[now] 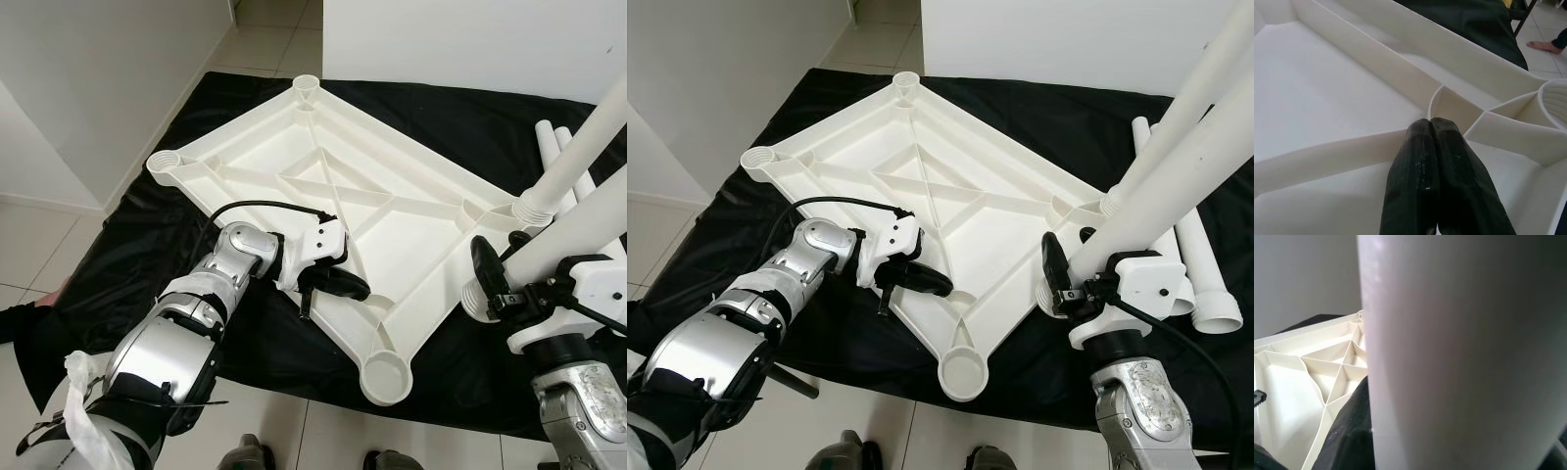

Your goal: Building children table

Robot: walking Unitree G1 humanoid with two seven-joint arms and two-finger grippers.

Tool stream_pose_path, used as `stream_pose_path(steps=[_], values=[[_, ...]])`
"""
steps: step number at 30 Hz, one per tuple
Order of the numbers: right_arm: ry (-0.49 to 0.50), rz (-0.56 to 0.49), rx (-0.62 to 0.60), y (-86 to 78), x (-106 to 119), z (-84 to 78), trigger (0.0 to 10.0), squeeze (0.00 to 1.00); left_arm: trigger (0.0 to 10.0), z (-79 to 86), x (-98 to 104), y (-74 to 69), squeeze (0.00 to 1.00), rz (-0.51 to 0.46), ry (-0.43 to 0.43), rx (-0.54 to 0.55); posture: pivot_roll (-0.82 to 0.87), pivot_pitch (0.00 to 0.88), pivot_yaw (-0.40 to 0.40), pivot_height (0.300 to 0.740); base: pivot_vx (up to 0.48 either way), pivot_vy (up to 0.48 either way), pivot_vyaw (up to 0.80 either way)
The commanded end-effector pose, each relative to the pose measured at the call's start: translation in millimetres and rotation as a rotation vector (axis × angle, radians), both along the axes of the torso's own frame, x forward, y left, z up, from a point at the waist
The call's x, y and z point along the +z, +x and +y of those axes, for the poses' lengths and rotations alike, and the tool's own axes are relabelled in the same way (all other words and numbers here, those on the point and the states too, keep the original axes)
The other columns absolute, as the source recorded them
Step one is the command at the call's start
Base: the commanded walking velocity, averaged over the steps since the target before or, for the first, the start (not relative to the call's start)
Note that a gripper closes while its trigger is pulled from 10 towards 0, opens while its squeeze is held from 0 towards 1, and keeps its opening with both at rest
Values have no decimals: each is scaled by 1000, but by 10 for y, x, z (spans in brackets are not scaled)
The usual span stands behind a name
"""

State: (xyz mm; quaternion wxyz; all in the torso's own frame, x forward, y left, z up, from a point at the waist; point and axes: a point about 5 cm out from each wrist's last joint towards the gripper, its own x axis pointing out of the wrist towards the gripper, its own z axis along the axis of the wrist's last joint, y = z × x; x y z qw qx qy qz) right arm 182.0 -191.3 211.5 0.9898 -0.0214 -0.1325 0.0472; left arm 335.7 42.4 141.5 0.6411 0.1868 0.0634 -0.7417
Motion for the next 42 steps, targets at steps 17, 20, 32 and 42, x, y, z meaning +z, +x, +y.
stream_pose_path(steps=[17,20,32,42], values=[[29,-25,7,36,21,-30,10000,0,10000,270,168,-5,1000,34,-23,-93,-49,82,65,740,0,0,0],[71,-2,-66,-22,-80,-143,10000,0,10000,337,231,23,0,-40,79,-135,-48,82,70,740,0,0,0],[84,33,-153,-83,-223,-276,10000,0,10000,440,181,68,0,-146,238,-92,-48,83,87,740,0,0,0],[80,21,-162,-74,-211,-305,10000,0,10000,344,163,196,0,-237,290,107,-46,86,87,740,0,0,0]])
